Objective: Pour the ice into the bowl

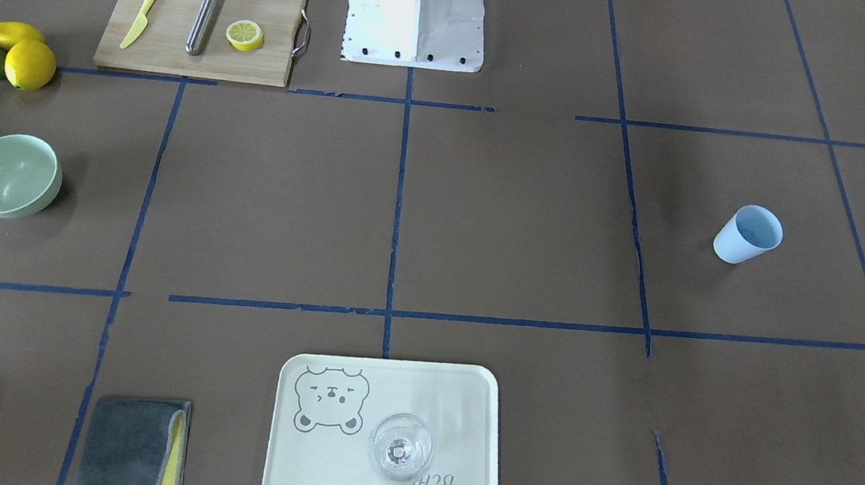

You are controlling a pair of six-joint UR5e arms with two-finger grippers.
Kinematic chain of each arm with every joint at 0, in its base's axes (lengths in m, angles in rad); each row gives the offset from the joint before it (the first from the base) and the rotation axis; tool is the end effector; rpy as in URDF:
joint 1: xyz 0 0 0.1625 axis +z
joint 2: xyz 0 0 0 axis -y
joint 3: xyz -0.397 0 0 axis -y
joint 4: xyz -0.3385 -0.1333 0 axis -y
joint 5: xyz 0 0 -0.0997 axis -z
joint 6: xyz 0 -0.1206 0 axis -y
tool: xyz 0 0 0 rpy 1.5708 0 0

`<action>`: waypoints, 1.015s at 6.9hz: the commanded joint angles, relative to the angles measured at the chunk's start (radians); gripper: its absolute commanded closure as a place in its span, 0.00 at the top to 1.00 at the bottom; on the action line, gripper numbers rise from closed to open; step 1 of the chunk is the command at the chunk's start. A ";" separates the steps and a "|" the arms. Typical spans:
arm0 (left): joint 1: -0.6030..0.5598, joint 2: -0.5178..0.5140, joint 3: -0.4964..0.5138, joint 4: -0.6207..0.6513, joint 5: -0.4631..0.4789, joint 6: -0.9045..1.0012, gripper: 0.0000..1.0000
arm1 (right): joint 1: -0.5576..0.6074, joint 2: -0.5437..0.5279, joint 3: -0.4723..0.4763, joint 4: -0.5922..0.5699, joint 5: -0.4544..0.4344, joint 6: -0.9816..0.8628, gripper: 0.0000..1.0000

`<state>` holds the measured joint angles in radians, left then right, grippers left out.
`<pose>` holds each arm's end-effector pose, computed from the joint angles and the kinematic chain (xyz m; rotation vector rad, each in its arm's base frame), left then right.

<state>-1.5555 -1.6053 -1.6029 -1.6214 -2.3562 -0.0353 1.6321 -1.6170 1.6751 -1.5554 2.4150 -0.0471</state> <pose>-0.0410 -0.4611 0.6098 0.0912 0.7870 0.0271 0.0691 -0.4215 0.6120 0.1147 -0.8388 -0.0177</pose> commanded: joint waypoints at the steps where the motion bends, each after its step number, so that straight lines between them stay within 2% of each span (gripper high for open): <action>1: 0.000 -0.001 -0.002 0.000 0.000 -0.002 1.00 | -0.002 0.000 0.000 -0.002 0.001 0.003 1.00; 4: 0.002 -0.008 -0.075 0.000 0.000 -0.006 1.00 | -0.003 -0.001 0.017 0.001 0.003 0.004 1.00; 7: 0.003 -0.100 -0.178 0.000 0.002 -0.011 1.00 | -0.043 0.028 0.038 0.011 0.004 0.042 1.00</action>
<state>-1.5530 -1.6616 -1.7462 -1.6214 -2.3558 -0.0437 1.5966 -1.5937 1.7108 -1.5524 2.4134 -0.0327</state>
